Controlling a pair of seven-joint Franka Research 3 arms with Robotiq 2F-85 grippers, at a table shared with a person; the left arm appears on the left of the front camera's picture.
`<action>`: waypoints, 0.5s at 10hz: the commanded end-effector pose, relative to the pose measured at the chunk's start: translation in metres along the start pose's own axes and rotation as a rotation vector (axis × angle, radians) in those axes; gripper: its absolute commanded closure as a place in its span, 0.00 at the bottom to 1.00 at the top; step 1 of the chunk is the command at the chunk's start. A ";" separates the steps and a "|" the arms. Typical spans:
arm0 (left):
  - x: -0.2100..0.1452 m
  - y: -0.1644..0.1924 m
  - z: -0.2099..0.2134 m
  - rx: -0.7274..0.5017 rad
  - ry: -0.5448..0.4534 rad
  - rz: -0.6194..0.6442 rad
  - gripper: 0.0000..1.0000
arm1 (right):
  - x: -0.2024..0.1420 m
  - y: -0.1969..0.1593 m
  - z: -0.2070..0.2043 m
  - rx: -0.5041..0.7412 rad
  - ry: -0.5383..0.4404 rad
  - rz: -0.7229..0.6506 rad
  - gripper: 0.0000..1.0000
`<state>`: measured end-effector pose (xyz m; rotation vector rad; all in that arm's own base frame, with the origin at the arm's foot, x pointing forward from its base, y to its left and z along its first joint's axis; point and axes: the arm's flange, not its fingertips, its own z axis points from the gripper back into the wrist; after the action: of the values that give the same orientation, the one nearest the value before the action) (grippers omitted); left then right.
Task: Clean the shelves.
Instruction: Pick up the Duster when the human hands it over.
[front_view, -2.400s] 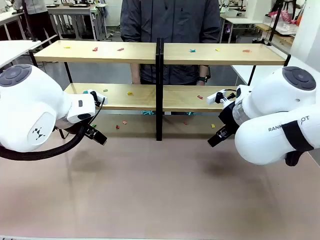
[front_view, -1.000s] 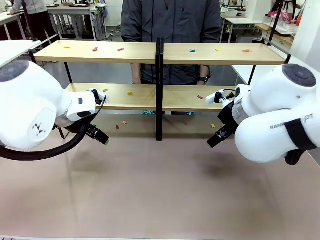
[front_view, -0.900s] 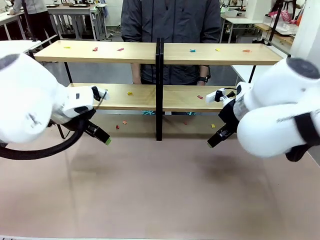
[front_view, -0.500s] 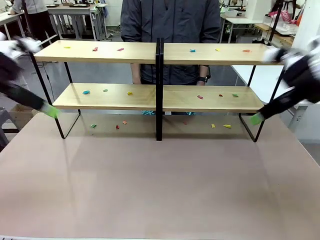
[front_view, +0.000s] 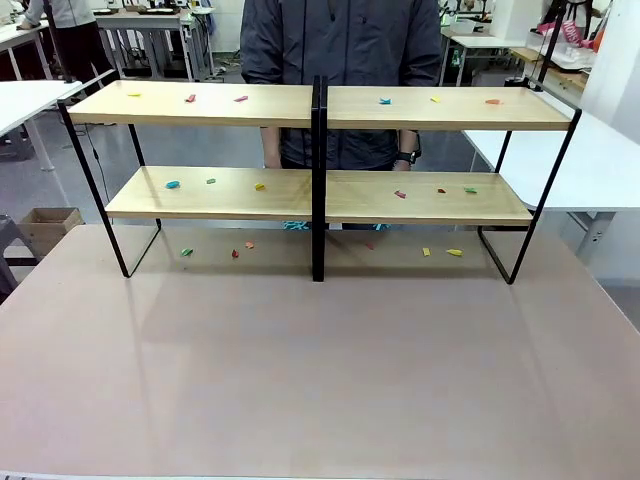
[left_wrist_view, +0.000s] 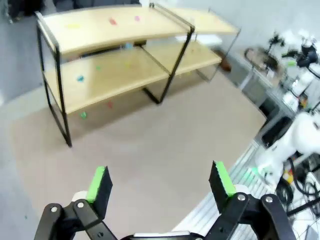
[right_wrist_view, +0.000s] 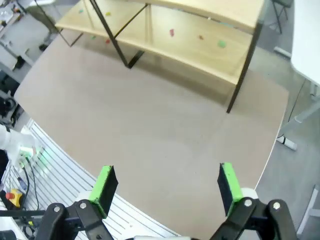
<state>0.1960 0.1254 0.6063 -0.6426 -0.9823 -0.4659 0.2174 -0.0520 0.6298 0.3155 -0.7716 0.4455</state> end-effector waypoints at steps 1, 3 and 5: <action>-0.014 -0.003 -0.029 -0.009 -0.134 -0.047 0.00 | 0.002 -0.010 0.002 0.006 -0.054 0.011 0.00; -0.005 -0.005 -0.036 0.037 -0.186 -0.053 0.00 | 0.001 -0.007 0.002 0.015 -0.055 0.028 0.00; -0.002 0.001 -0.039 0.032 -0.151 -0.044 0.00 | 0.001 -0.010 -0.006 0.026 -0.041 0.026 0.00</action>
<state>0.2215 0.1230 0.6241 -0.6484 -1.1514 -0.4330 0.2191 -0.0580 0.6303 0.3268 -0.7938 0.4433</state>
